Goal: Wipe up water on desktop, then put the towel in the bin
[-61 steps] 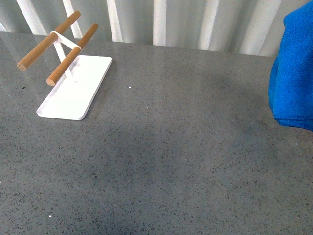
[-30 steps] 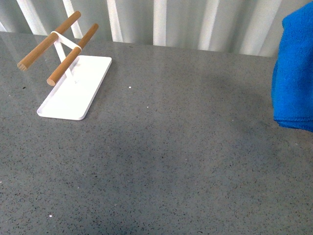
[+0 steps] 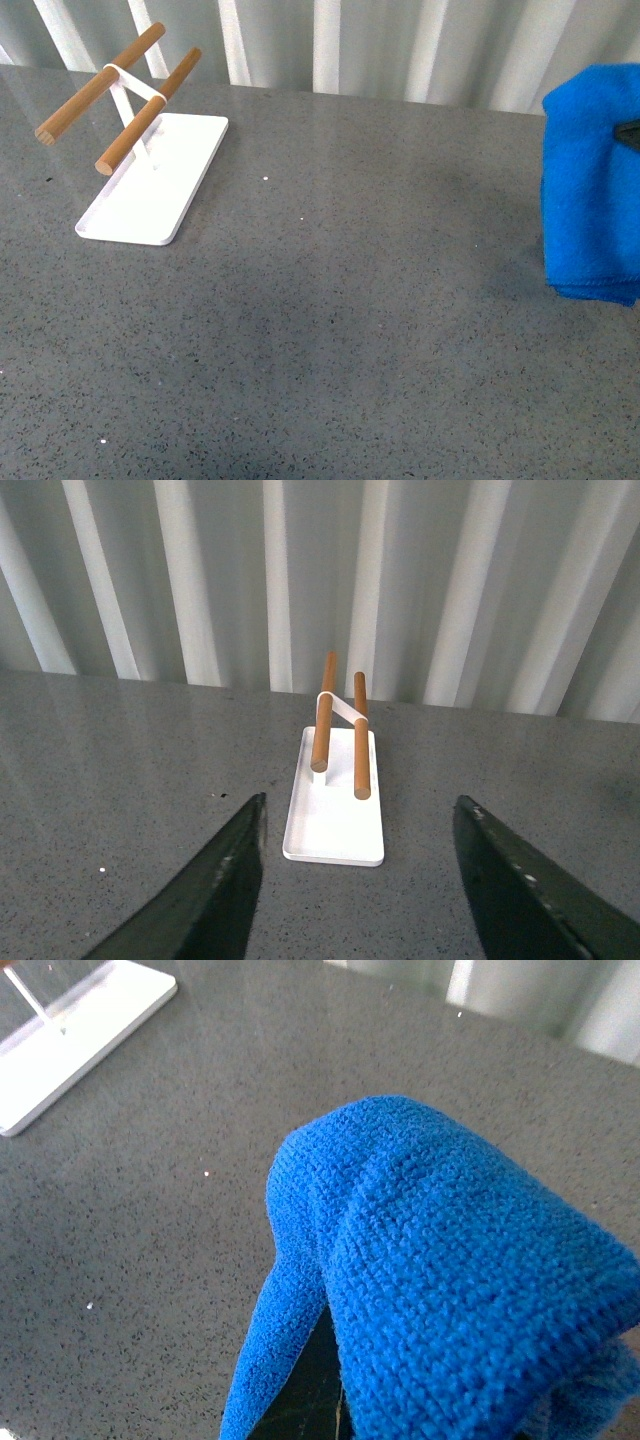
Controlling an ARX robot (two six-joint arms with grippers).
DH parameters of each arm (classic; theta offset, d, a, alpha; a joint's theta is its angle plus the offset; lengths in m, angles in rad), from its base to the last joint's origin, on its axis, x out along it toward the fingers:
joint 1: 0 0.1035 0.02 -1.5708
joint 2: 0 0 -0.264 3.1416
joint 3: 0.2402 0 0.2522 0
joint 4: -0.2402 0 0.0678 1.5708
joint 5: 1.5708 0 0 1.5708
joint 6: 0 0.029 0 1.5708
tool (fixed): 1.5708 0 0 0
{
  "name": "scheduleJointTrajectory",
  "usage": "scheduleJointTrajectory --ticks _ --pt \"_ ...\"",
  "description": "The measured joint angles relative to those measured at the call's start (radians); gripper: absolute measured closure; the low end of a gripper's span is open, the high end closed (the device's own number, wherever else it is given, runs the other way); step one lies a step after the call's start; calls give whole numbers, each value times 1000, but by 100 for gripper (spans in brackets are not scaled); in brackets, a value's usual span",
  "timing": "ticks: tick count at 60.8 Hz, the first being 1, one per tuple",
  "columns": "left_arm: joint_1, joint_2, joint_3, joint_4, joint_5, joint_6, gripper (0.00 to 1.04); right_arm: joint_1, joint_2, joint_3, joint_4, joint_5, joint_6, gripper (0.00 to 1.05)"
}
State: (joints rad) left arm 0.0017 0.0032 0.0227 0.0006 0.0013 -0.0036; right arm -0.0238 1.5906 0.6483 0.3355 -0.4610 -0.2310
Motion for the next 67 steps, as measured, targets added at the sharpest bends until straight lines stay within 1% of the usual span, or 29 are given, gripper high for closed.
scheduleJointTrajectory --ticks 2,6,8,13,16,21,42,59,67 --pt "0 0 0 0 0 0 40 6 39 26 -19 15 -11 101" --pt "0 0 0 0 0 0 29 16 102 66 -47 43 -31 101" --pt "0 0 0 0 0 0 25 21 134 84 -58 56 -41 101" --pt "0 0 0 0 0 0 11 29 211 123 -78 93 -61 101" --pt "0 0 0 0 0 0 5 32 254 143 -87 111 -67 101" --pt "0 0 0 0 0 0 8 35 321 170 -95 131 -69 101" --pt "0 0 0 0 0 0 7 21 434 200 -97 141 -39 101" --pt "0 0 0 0 0 0 7 -54 464 194 -101 150 -56 101" --pt "0 0 0 0 0 0 7 -80 490 237 -119 161 -80 101"
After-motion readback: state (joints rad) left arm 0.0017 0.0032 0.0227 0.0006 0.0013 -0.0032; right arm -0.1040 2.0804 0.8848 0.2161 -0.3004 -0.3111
